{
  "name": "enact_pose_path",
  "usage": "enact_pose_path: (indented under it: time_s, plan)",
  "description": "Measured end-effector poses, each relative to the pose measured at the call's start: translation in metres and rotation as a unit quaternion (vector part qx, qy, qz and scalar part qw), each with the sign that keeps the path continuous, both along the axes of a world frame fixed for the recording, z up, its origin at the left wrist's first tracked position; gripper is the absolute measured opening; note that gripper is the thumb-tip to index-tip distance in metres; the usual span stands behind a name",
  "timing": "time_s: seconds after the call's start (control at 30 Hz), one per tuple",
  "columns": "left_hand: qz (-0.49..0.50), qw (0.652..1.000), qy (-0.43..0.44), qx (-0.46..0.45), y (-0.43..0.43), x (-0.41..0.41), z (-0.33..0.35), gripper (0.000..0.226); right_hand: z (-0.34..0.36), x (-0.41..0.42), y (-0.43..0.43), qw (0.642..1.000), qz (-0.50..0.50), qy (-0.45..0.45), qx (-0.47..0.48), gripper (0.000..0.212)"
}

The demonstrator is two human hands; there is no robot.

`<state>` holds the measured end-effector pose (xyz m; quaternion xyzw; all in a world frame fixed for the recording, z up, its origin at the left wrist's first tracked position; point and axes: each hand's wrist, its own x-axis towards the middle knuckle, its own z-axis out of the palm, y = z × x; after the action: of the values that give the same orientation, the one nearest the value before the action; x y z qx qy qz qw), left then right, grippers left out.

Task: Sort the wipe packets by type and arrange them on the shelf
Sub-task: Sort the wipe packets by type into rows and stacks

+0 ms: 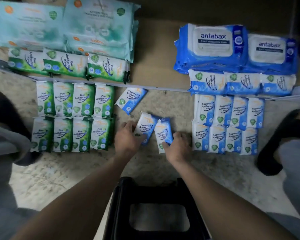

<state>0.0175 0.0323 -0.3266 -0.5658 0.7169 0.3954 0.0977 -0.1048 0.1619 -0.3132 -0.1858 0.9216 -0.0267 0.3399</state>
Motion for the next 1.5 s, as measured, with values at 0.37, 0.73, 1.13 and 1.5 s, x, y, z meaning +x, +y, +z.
enact_pose_path:
  time_s: [0.37,0.73,1.13,1.5]
  plan:
    - [0.07,0.99,0.004,0.122,0.017,-0.011,0.038,0.026,0.043,-0.015,0.039,0.995,-0.071,-0.03,-0.065,0.019]
    - [0.069,0.978,0.061,0.19,0.094,-0.075,0.088,0.032,0.083,-0.058,0.119,0.966,-0.236,-0.031,-0.099,0.018]
    - [0.009,0.97,0.003,0.242,0.187,-0.164,0.073,0.032,0.079,-0.157,0.187,0.925,-0.374,0.003,-0.065,0.031]
    - [0.096,0.971,-0.035,0.217,0.218,-0.23,0.037,0.028,0.046,-0.214,0.208,0.948,-0.316,0.027,-0.016,0.03]
